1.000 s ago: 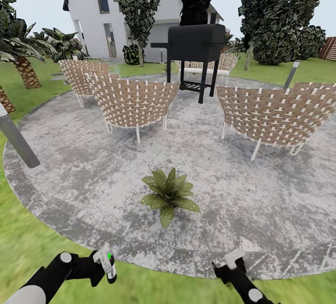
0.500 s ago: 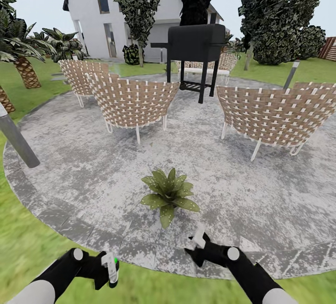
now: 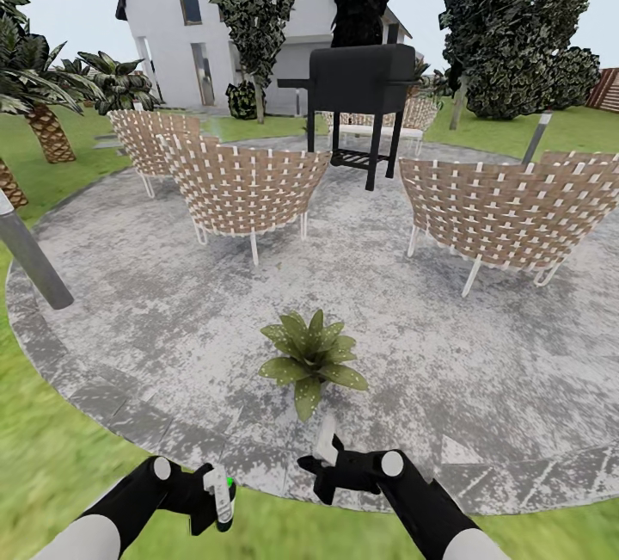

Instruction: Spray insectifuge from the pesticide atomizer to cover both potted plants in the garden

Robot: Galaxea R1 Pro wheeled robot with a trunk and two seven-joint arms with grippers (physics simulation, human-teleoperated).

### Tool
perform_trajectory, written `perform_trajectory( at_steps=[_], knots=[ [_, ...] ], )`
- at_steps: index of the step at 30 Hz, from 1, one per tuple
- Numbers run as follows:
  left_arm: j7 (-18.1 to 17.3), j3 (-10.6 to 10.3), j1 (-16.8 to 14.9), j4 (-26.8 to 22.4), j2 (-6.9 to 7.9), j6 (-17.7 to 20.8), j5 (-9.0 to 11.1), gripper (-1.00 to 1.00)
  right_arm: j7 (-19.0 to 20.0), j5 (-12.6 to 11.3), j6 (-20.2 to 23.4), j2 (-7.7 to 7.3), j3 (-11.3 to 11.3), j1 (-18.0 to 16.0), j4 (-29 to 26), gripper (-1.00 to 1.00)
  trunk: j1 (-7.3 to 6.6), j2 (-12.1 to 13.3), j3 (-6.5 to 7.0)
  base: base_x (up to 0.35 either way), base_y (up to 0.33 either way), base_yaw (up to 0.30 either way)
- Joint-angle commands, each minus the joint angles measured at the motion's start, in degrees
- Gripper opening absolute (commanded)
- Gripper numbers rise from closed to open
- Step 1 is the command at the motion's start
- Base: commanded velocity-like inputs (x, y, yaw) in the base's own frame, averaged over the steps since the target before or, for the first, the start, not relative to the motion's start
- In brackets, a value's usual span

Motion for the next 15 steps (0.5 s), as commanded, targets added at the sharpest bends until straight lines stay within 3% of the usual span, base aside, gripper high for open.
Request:
perform_trajectory(
  at_steps=[1,6,9,12,15],
  knots=[
    [0.0,-0.1,0.0,-0.1,-0.35,-0.6,-0.6,-1.00,0.0,0.6,-0.4,0.17,-0.1,0.0,0.0,-1.00,-0.01,0.0,-0.05,0.000,0.000,0.000],
    [0.0,-3.5,0.0,-0.1,-2.85,-0.7,-0.5,-1.00,0.1,0.6,-0.4,0.31,-0.1,0.0,0.0,-1.00,-0.01,0.0,-0.05,0.000,0.000,0.000],
    [0.0,-3.9,0.0,-0.2,-3.55,-1.0,-0.4,-1.00,0.1,0.7,-0.4,0.32,-0.1,0.0,0.2,-1.00,-0.01,0.0,-0.05,0.000,0.000,0.000],
    [-0.1,-3.9,0.0,-0.1,-3.92,-4.5,-0.1,-1.00,0.1,0.7,-0.4,0.32,-0.1,0.0,0.2,-1.00,-0.01,0.0,-0.05,0.000,0.000,0.000],
    [-0.1,-3.9,0.0,-0.1,-4.15,-5.7,0.1,-1.00,0.1,0.7,-0.4,0.32,-0.1,0.0,0.2,-1.00,-0.01,0.0,-0.05,0.000,0.000,0.000]
  ],
)
